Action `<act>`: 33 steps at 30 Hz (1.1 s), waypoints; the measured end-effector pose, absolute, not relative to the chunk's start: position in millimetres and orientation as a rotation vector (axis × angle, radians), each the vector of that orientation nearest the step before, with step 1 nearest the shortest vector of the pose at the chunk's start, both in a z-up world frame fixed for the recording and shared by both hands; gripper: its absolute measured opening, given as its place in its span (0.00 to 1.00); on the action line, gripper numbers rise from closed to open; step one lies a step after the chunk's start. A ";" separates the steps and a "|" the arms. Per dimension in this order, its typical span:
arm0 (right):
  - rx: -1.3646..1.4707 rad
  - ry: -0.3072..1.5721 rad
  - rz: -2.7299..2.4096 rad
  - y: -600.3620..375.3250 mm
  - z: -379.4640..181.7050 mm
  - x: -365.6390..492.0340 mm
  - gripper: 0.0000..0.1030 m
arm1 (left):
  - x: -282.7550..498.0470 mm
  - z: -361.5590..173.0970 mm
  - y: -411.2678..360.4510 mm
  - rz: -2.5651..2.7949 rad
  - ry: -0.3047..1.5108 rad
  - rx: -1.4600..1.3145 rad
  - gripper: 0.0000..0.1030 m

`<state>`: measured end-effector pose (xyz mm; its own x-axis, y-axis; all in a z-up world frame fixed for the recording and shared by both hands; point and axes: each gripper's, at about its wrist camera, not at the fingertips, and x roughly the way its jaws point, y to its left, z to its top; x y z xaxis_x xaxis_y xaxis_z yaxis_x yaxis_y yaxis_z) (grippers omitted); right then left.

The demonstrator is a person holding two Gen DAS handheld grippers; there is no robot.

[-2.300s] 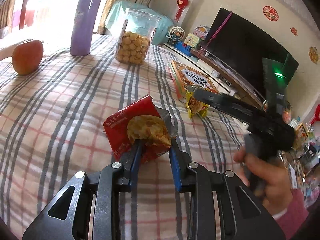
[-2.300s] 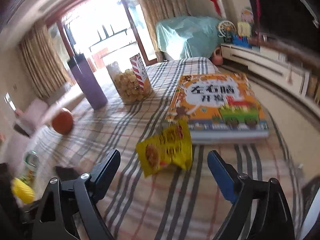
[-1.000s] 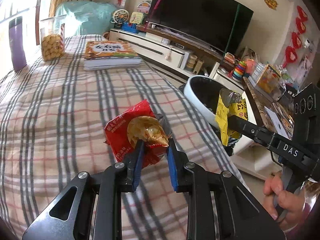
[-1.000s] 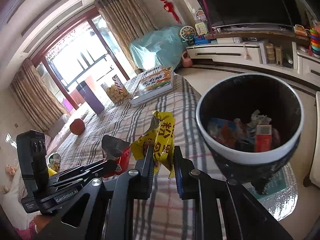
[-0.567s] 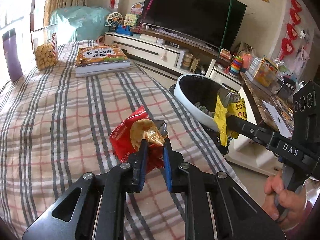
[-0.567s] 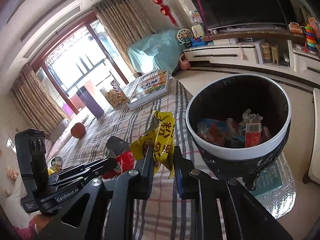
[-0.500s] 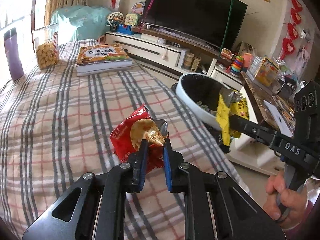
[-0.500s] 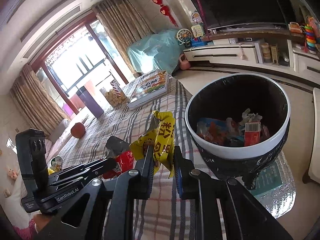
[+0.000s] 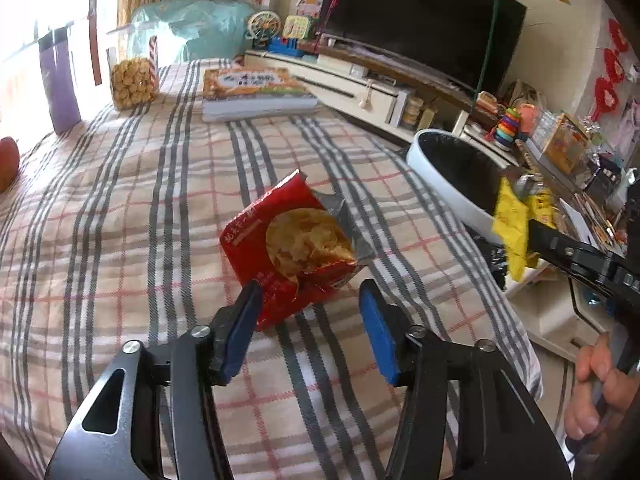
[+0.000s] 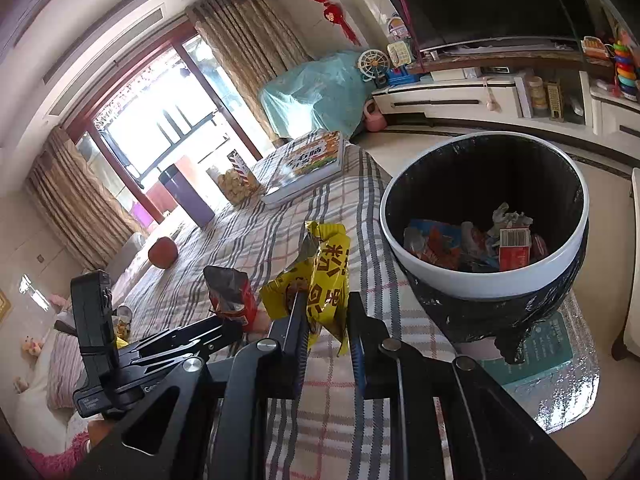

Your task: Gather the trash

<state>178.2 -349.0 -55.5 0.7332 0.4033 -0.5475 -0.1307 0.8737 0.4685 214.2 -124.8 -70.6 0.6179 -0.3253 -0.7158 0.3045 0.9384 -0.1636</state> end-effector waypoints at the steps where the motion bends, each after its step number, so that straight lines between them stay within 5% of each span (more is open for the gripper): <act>1: 0.421 0.691 0.304 -348.1 -55.6 178.2 0.18 | 211.6 -68.4 -123.3 -0.365 0.816 -0.023 0.63; 5: 0.420 0.695 0.308 -344.9 -57.2 179.2 0.18 | 205.8 -64.2 -115.3 -0.326 0.777 -0.009 0.86; 13: 0.420 0.715 0.310 -341.3 -63.7 183.2 0.18 | 248.9 -84.4 -120.6 -0.305 0.858 -0.002 0.87; 22: 0.423 0.708 0.291 -348.4 -63.0 180.6 0.18 | 254.6 -80.0 -133.2 -0.396 0.847 -0.037 0.18; 31: 0.431 0.694 0.275 -362.2 -60.5 178.2 0.18 | 250.5 -69.2 -154.6 -0.442 0.849 -0.037 0.14; 33: 0.433 0.690 0.268 -367.5 -59.0 177.2 0.18 | 248.4 -65.3 -161.1 -0.458 0.845 -0.028 0.02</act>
<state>177.2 -367.5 -59.0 0.7426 0.3767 -0.5537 -0.0957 0.8780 0.4690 248.4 -161.1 -65.3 0.5728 -0.4014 -0.7147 0.3793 0.9027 -0.2030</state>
